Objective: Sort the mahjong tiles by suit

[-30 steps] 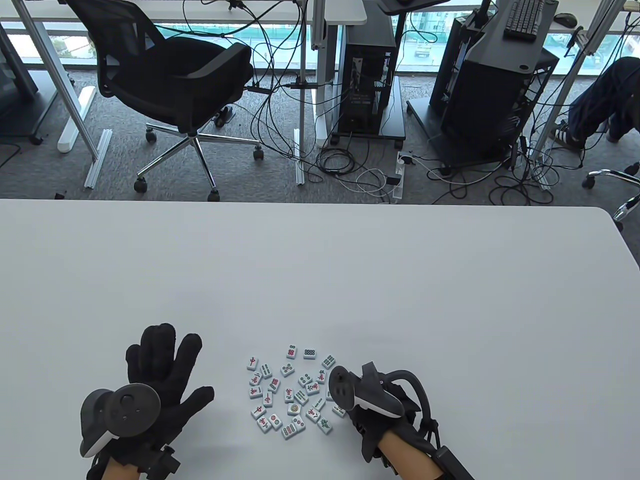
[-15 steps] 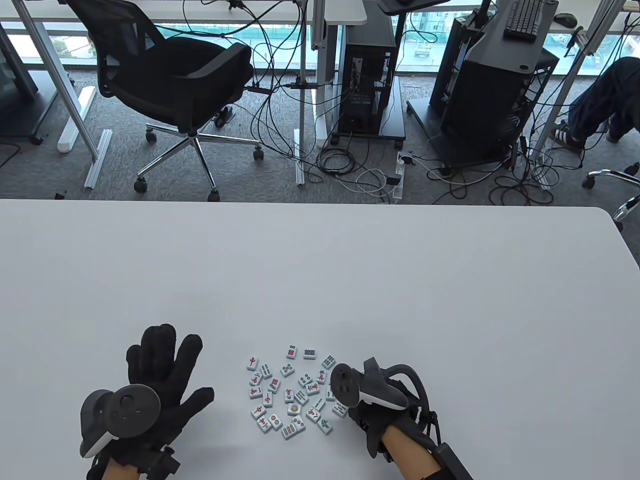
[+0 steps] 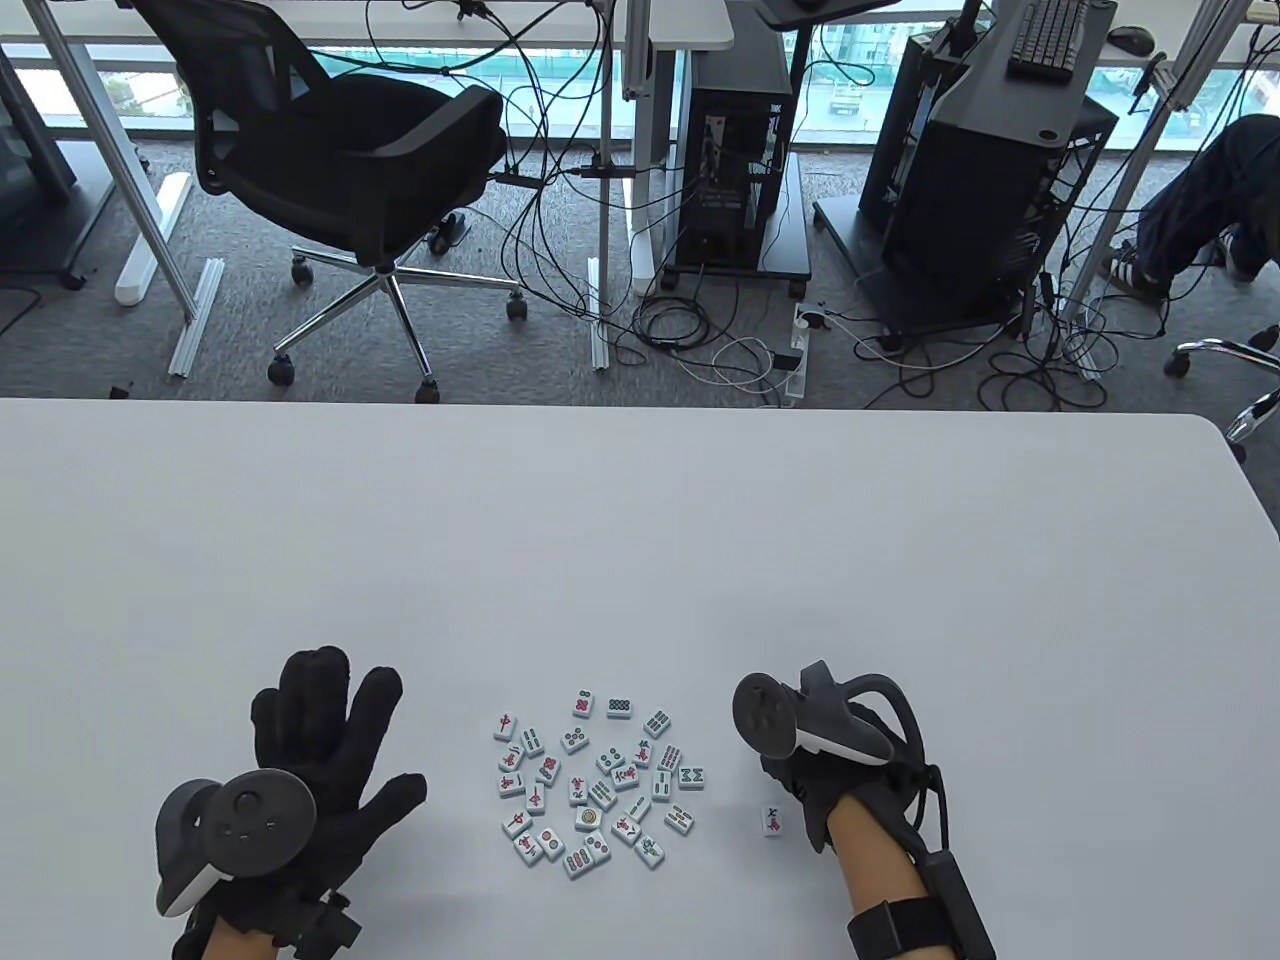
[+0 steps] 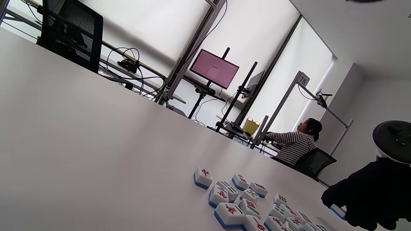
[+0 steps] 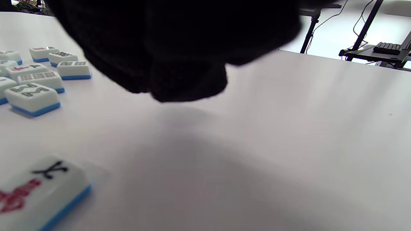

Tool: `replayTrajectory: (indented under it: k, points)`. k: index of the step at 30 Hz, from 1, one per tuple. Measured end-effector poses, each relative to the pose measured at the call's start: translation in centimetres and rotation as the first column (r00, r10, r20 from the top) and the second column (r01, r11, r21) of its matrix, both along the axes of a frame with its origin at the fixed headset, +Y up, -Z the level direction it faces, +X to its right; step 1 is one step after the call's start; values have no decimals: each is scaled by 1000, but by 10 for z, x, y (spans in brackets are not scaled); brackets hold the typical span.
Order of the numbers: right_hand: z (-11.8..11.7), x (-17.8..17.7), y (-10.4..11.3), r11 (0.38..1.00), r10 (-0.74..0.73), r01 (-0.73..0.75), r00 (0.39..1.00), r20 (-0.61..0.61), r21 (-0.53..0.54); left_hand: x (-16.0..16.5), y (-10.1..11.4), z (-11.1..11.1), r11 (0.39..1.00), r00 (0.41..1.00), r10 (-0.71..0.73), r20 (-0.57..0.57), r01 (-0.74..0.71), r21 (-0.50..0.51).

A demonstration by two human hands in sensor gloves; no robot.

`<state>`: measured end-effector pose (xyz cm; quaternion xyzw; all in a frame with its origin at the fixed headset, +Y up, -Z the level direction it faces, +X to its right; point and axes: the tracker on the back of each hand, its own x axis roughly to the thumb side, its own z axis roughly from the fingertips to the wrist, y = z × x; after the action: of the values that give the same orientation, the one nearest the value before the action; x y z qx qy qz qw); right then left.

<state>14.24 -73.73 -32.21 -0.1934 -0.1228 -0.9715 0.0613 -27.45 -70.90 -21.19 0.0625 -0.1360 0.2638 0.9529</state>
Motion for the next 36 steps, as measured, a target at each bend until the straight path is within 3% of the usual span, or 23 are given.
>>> replayTrajectory:
  k: [7,13,16,22,28,33,36]
  points:
    - [5,5,-21,995,90,-91,996,-8,-35,-1,0,0,1000,1000,-2,-4,2,-4]
    - [11,3,-12,992,124,-123,991,52,-38,-1,0,0,1000,1000,-3,-3,3,-4]
    - [12,-6,2,998,64,-64,995,83,-3,0,0,0,1000,1000,-5,-1,5,-3]
    - [12,-52,12,985,-149,145,988,43,92,1,0,0,1000,1000,-15,3,15,-6]
    - [14,-100,7,977,-81,98,992,-98,187,0,0,0,1000,1000,0,1,0,-4]
    - [6,-137,9,973,-135,158,981,-140,166,-1,1,0,1000,1000,9,-5,-9,5]
    - [3,-166,11,977,-87,121,978,-191,174,-4,2,0,1000,1000,18,-13,-18,8]
